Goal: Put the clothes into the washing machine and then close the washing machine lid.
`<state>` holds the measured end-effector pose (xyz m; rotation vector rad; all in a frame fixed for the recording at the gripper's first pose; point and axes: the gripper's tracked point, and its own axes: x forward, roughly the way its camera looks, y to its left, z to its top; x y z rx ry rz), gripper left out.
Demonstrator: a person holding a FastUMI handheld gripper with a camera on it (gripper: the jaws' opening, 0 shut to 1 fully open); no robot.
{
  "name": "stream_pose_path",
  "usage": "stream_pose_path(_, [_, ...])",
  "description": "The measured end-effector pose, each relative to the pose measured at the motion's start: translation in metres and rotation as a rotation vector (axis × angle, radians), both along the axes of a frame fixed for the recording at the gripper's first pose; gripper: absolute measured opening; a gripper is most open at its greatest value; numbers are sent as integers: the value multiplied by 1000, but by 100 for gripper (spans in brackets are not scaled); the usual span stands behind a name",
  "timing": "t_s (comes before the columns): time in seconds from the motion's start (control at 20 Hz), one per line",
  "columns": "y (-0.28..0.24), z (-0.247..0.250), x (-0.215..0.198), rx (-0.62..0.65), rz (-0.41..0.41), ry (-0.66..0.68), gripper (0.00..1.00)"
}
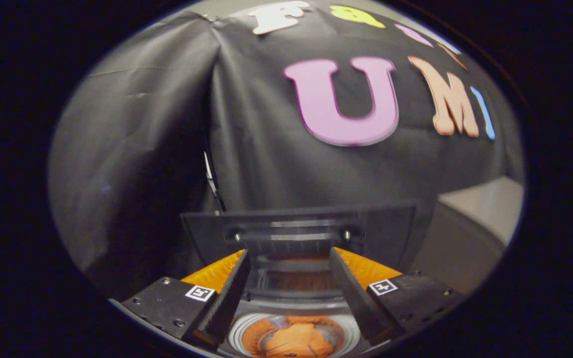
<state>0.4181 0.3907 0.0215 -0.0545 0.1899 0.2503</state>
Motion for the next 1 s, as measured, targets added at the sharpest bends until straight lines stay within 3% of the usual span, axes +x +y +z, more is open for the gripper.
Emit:
stream_pose_path(0.2, [5, 36, 2, 18, -16, -68, 97])
stream_pose_path(0.3, [6, 38, 19, 51, -62, -81, 97])
stream_pose_path(0.55, [10, 4, 37, 213, -169, 111, 95])
stream_pose_path(0.8, [13, -5, 30, 76, -114, 187, 96])
stream_pose_path(0.9, [11, 3, 29, -34, -77, 143, 96])
stream_pose_path(1.0, [10, 2, 29, -4, -89, 128, 97])
